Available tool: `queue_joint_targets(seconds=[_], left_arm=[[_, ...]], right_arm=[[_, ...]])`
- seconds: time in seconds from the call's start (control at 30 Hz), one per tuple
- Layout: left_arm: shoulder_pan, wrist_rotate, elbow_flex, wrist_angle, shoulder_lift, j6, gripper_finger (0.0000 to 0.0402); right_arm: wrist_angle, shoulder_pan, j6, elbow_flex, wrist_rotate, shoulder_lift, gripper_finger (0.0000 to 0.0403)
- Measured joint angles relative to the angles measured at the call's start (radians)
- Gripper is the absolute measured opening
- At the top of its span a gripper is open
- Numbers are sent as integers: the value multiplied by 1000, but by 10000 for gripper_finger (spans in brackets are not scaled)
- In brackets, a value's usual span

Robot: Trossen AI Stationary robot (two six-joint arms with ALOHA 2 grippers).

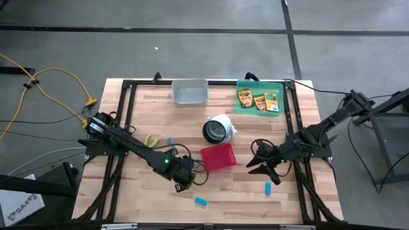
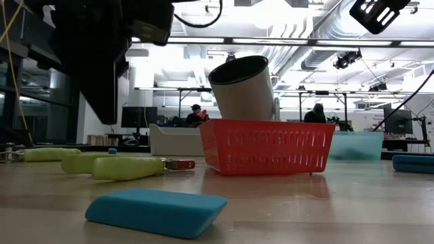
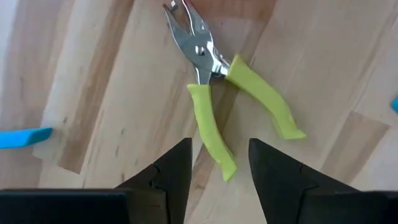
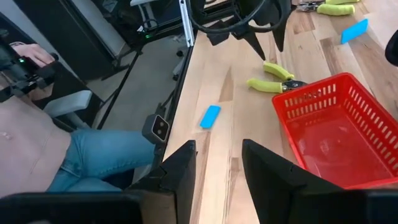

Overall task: Pick & Place School Supplies
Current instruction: Put the right green hole puncher into the gray bin

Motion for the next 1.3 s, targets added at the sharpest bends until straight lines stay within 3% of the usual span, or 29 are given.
queue_joint_targets(seconds=[0.47, 0.87, 1.3], left_arm=[[9, 49, 0, 3, 65, -89, 170], [36, 41, 0, 3, 83, -92, 170], [50, 116, -1, 15, 145, -47, 154]], right_arm=[[2, 50, 26, 0, 65, 1, 122], [2, 54, 73, 0, 62, 1, 122], [0, 54, 73, 0, 62, 1, 122]])
